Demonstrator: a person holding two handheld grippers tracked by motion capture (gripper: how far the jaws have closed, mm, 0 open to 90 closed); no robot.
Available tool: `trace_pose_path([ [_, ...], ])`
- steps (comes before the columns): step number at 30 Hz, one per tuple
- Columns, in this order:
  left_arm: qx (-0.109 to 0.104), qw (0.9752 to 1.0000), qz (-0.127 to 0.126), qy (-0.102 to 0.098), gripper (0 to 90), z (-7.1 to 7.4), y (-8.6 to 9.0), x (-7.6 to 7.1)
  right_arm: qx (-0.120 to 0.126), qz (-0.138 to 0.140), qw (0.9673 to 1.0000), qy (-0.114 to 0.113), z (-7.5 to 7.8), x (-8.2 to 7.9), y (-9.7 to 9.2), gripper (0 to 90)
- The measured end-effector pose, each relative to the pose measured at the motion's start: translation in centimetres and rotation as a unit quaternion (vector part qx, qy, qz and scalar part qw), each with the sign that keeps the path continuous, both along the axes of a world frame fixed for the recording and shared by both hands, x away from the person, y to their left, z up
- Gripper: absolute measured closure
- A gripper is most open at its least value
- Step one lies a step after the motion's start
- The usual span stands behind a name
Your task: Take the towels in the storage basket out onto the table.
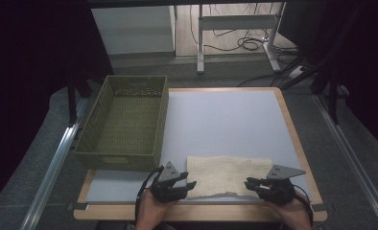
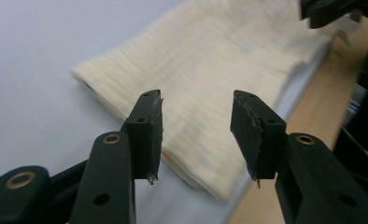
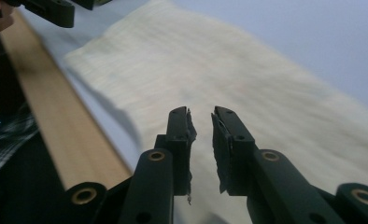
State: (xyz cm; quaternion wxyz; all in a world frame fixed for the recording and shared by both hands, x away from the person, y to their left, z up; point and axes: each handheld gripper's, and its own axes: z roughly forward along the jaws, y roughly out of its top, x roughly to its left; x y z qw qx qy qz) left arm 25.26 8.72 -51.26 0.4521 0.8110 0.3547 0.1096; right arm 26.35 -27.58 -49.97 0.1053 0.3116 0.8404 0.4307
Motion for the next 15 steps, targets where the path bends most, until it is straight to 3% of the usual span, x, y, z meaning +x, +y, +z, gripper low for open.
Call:
trace_pose_path([
  [6,0.038,0.9985,0.037,-0.013,54.8,0.2,-1.6,3.2,-0.007,-0.069,0.9974,-0.018,1.0,2.4,-3.5,75.1],
  [10,0.049,0.9964,0.068,-0.017,56.7,0.1,-2.0,5.1,-0.010,-0.105,0.9941,-0.025,1.2,4.4,-5.1,74.5],
  [15,0.054,0.9932,0.102,-0.012,57.3,-0.9,-2.0,6.5,-0.018,-0.129,0.9912,-0.023,0.6,6.4,-5.7,72.0],
])
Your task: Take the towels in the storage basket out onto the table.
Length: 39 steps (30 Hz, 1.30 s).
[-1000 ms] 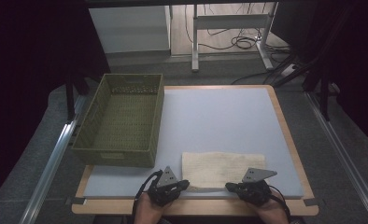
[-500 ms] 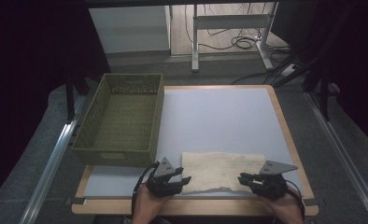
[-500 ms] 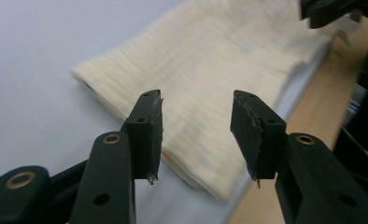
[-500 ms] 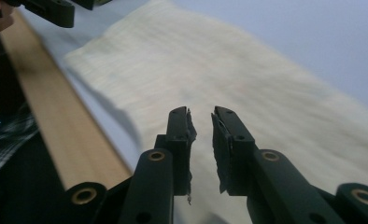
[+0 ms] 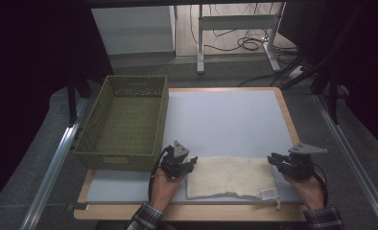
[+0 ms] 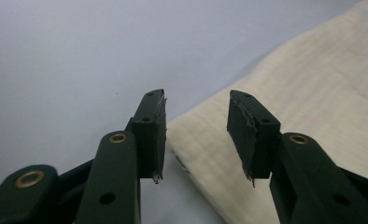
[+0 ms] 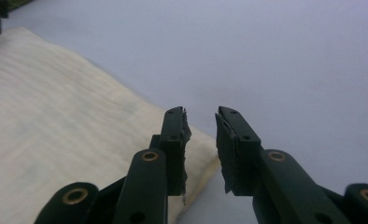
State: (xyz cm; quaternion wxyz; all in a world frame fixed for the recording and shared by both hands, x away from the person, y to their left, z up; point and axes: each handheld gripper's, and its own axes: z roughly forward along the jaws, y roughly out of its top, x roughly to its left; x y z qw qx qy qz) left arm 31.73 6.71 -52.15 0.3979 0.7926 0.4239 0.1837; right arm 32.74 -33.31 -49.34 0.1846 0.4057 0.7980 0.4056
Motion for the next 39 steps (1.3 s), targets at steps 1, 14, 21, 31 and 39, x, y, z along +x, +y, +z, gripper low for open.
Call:
trace_pose_path([
  [1,0.002,1.0000,0.004,0.001,57.1,-0.1,0.1,0.1,-0.003,-0.003,1.0000,0.002,-0.3,0.4,0.0,71.2],
  [14,0.019,0.9996,0.004,0.019,58.2,-2.1,-0.1,1.1,-0.022,0.005,0.9994,0.028,-3.1,1.0,0.0,80.3],
  [21,-0.010,0.9990,-0.029,0.033,82.7,-2.0,-0.1,1.1,-0.046,0.008,0.9987,0.021,-2.4,0.7,0.3,87.7],
  [31,-0.021,0.9992,-0.034,0.005,82.7,-1.5,-1.7,2.4,-0.062,-0.011,0.9980,0.001,-0.5,4.4,-1.0,87.6],
  [39,0.012,0.9993,-0.033,0.013,80.1,-1.4,-2.2,4.1,-0.055,-0.033,0.9977,0.022,-0.9,9.0,-0.6,86.7],
])
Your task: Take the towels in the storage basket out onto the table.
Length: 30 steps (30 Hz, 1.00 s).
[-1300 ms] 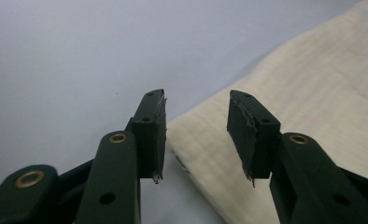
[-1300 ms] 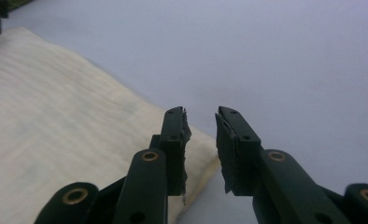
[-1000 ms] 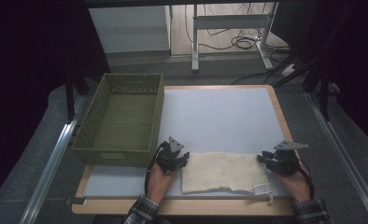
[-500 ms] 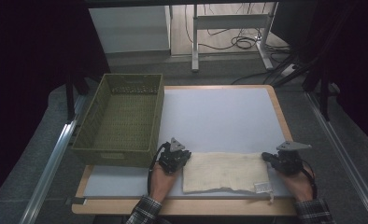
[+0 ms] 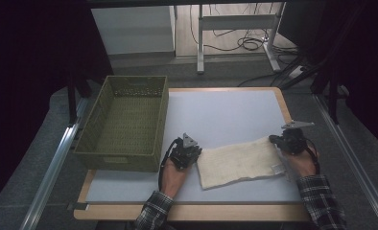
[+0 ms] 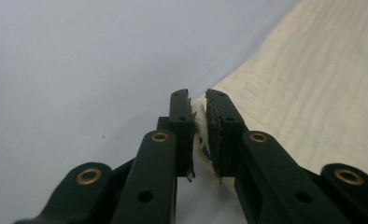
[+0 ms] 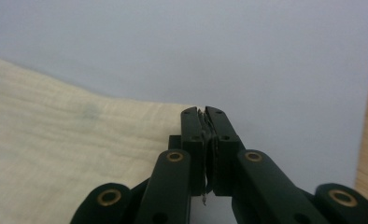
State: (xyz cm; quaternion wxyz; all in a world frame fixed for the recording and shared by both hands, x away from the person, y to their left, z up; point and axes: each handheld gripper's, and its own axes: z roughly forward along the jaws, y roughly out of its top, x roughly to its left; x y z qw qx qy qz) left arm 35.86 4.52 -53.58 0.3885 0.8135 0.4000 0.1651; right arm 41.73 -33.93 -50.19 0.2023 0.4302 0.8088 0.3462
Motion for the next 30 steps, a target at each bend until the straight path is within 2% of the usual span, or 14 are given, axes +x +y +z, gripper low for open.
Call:
trace_pose_path([
  [3,0.001,1.0000,-0.005,0.008,74.5,-0.2,0.1,0.3,0.008,-0.002,1.0000,0.001,-0.3,0.0,-0.2,85.2],
  [5,-0.007,0.9999,-0.005,0.008,71.4,0.0,0.3,0.4,0.026,-0.001,0.9996,-0.005,0.3,-0.5,-0.7,82.6],
  [11,-0.027,0.9994,-0.015,0.016,68.8,0.4,1.0,0.6,0.040,0.000,0.9991,-0.012,1.8,-2.2,-1.8,74.5],
  [14,-0.020,0.9995,-0.015,0.020,68.4,0.2,1.2,0.7,0.043,0.010,0.9990,-0.009,1.9,-3.2,-2.0,71.1],
  [18,-0.016,0.9997,-0.010,0.015,65.5,0.1,1.4,0.7,0.045,0.022,0.9987,-0.007,1.8,-4.6,-1.9,68.2],
  [21,-0.013,0.9997,-0.016,0.013,62.5,-0.2,1.3,0.9,0.054,0.033,0.9980,0.000,1.8,-5.5,-1.6,65.1],
  [23,0.003,0.9998,-0.017,0.010,60.5,-0.4,1.1,1.1,0.060,0.045,0.9972,0.005,1.8,-6.1,-1.1,62.9],
  [25,0.001,0.9999,-0.011,0.010,56.9,-0.5,1.1,1.1,0.061,0.060,0.9963,0.008,1.8,-6.8,-0.4,60.7],
  [28,-0.011,0.9996,-0.011,0.023,52.1,-0.6,1.3,1.4,0.059,0.082,0.9948,0.013,1.6,-7.6,0.8,57.4],
  [30,-0.004,0.9998,-0.011,0.018,51.9,-0.6,1.2,1.3,0.060,0.094,0.9936,0.018,1.3,-8.1,1.7,55.7],
])
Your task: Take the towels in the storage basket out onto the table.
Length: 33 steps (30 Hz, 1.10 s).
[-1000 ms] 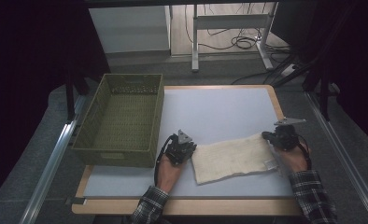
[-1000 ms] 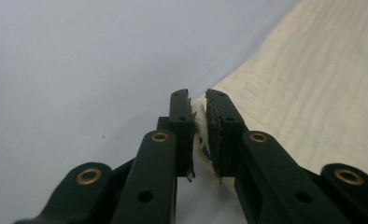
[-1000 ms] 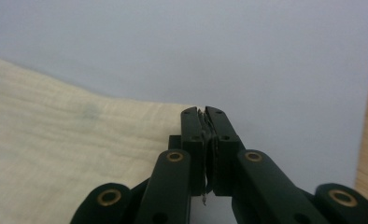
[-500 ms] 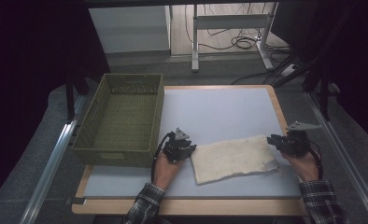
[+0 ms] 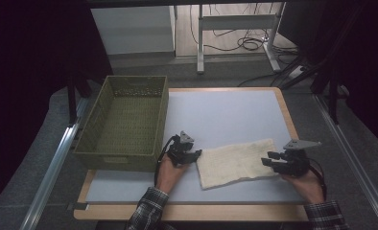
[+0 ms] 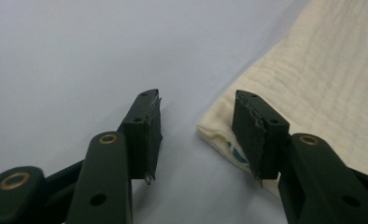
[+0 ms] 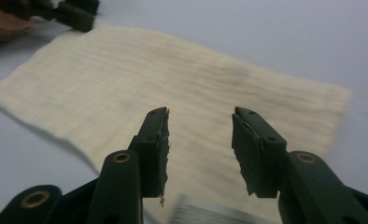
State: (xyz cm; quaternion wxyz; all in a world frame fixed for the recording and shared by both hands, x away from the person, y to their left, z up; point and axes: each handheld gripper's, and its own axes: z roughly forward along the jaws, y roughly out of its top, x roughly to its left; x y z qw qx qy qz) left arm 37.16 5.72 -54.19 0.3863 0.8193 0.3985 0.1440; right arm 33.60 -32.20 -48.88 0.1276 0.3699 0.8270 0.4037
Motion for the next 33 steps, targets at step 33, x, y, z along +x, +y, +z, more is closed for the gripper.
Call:
trace_pose_path([
  [33,0.001,1.0000,0.002,-0.003,53.6,-0.1,0.0,0.0,-0.010,0.204,0.9784,0.034,-3.3,-4.5,16.9,62.4],
])
